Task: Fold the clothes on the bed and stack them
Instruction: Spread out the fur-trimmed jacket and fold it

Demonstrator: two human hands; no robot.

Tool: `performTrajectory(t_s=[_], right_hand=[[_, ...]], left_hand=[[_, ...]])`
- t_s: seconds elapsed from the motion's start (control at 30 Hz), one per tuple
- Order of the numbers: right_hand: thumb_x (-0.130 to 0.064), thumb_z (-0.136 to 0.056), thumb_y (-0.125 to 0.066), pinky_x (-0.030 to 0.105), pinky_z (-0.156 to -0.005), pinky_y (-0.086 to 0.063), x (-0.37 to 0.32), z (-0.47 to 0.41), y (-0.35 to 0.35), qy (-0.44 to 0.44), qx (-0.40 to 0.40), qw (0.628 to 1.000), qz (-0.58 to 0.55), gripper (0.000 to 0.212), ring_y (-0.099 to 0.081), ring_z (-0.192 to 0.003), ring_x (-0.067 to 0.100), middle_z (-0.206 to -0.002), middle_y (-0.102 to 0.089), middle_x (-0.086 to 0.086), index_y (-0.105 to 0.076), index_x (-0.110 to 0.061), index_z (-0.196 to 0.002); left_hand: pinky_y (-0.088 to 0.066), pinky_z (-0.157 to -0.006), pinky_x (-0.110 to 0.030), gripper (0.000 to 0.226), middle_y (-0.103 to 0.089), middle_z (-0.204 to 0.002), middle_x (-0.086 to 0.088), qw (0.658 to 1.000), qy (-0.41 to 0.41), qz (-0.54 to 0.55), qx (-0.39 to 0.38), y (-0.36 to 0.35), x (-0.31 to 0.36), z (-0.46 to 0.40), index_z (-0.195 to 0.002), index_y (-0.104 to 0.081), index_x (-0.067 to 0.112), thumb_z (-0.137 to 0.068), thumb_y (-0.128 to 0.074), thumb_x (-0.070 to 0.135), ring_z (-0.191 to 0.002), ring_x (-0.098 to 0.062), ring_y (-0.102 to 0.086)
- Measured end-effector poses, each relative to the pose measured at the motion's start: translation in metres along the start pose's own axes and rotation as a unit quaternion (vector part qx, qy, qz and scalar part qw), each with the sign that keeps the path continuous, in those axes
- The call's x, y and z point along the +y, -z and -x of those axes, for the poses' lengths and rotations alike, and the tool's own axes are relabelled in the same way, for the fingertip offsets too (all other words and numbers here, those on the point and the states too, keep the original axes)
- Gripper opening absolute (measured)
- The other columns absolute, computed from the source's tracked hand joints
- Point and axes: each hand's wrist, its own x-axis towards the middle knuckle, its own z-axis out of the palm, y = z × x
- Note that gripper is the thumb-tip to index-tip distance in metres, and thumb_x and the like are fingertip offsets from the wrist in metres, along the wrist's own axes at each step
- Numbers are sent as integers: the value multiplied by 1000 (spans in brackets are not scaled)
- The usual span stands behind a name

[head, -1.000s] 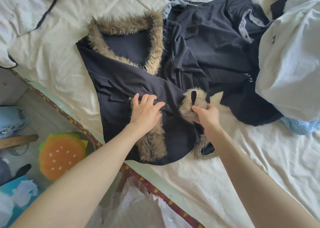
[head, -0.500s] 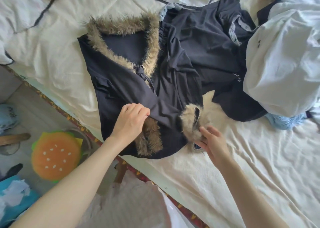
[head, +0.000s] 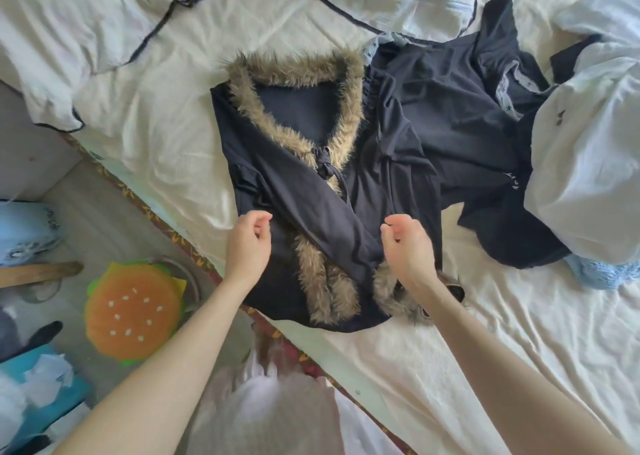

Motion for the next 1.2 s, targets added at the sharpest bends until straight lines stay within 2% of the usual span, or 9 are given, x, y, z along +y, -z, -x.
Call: performTrajectory(t_s=[0.2,0.37,0.43,0.53,0.67,0.8,0.97,1.07,1.2], right_hand=[[-23,-98,-45,24,-82,-38,-103,-58,-41,125,-76,989,10,28,-55,-103,20,-108,-59,2,-57,-14,-121],[-18,-98,-46,23,-79,-35,-177,-109,-84,246,-61,965,66,28,-57,-100,26,-116,-57,10,-58,-7,-121],[-18,-98,-47,25,-83,-38,-201,-127,-100,287,-59,952,90,33,-56,-105,27,-123,-53,12,-53,-7,-128],[-23,-98,-48,33,-91,-40,-229,-145,-121,311,-61,938,136,44,-49,-119,27,-134,-45,12,-43,-8,-139],[-35,-97,-50,37,-88,-41,-253,-165,-139,229,-56,948,214,40,-46,-119,29,-128,-52,10,-51,-10,-129],[-29,-96,-50,32,-68,-41,-274,-178,-146,153,-45,978,131,21,-58,-94,27,-97,-65,8,-62,-12,-102],[-28,-97,-49,29,-66,-38,-286,-180,-146,180,-51,968,167,20,-59,-92,27,-99,-66,7,-61,-15,-106],[-24,-97,-49,33,-76,-44,-280,-171,-140,207,-69,962,167,26,-58,-101,26,-110,-64,7,-57,-13,-119],[-15,-95,-51,36,-77,-46,-255,-135,-127,290,-1,950,117,29,-56,-102,26,-118,-57,10,-55,-7,-123]], left_hand=[[-40,-80,-22,28,-59,-115,-7,994,69,50,69,28,-30,-61,-118,-54,10,-93,-59,20,-93,-15,-55],[-40,-78,-22,48,-46,-119,4,997,-73,5,34,23,-42,-95,-130,-43,24,-88,-65,29,-107,-10,-46],[-39,-68,-25,37,-50,-115,-1,986,-131,-93,33,24,-46,-102,-125,-49,27,-90,-61,31,-101,-16,-50],[-37,-64,-22,18,-55,-97,-3,984,-154,-59,65,35,-53,-113,-108,-63,17,-91,-57,14,-78,-20,-55],[-37,-72,-7,18,-50,-93,3,992,-111,58,-17,59,-72,-122,-101,-63,13,-89,-55,3,-75,-13,-51],[-45,-79,-13,24,-57,-94,10,984,-90,139,-68,78,-80,-129,-95,-58,22,-91,-54,0,-86,-10,-58],[-51,-79,-17,24,-58,-95,9,976,-29,201,-74,80,-75,-139,-97,-58,20,-91,-52,-3,-86,-16,-62],[-55,-78,-25,27,-62,-98,4,961,62,262,-63,74,-73,-132,-109,-51,27,-90,-61,11,-87,-15,-65],[-44,-61,-9,29,-63,-86,12,960,160,202,-109,60,-69,-115,-93,-51,34,-76,-72,45,-75,5,-60]])
